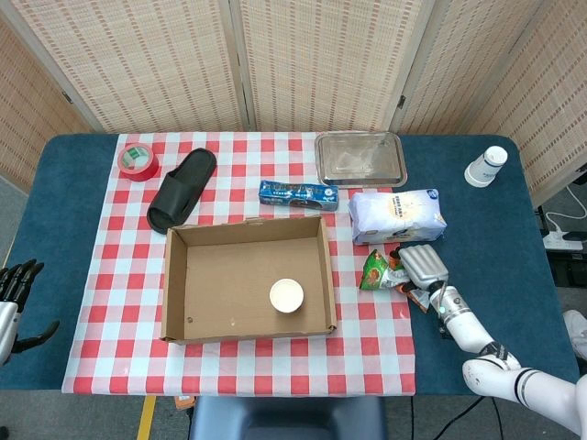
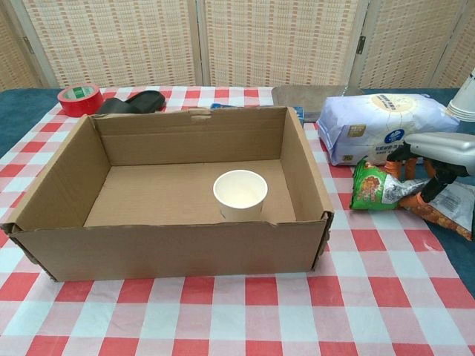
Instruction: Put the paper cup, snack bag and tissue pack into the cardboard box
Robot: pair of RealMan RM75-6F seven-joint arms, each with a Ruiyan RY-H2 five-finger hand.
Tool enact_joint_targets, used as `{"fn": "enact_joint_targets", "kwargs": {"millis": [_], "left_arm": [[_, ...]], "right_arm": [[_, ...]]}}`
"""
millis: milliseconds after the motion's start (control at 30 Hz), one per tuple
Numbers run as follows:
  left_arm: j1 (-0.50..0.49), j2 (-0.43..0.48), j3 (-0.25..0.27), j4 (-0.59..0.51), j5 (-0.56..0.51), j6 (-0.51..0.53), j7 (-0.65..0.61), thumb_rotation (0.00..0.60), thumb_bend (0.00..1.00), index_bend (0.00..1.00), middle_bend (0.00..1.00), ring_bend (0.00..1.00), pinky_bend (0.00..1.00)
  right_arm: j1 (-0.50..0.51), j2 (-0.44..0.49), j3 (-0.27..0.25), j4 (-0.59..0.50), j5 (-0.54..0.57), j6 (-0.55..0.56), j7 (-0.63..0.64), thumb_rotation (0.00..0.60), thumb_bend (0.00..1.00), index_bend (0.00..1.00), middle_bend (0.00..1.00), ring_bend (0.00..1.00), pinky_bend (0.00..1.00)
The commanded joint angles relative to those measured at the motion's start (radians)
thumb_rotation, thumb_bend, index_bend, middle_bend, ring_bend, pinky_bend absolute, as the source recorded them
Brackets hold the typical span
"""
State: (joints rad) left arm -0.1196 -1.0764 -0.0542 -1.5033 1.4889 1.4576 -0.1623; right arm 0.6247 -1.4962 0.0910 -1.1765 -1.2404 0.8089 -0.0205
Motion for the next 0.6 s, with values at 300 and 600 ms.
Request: {"fn": "enact_joint_targets", "kwargs": {"millis": [300, 600], "left_arm": [[0.000, 0.000, 0.001, -0.001, 0.002, 0.001, 0.002, 0.600, 0.23, 0.00, 0.00, 0.00, 0.00], [0.002, 0.000, 0.001, -0.004, 0.004, 0.004, 0.007, 0.600, 0.23, 0.00, 0.00, 0.00, 0.00]], "right_arm": [[-0.042, 0.070, 0.012, -0.116, -0.070, 0.132, 0.014, 0.600, 0.42, 0.75, 0.56, 0.58, 0.82], [-0.054, 0.230, 0.076, -0.349, -0.079, 0.235, -0.056, 0.600, 0.43, 0.76, 0.57, 0.61, 0.85]]}}
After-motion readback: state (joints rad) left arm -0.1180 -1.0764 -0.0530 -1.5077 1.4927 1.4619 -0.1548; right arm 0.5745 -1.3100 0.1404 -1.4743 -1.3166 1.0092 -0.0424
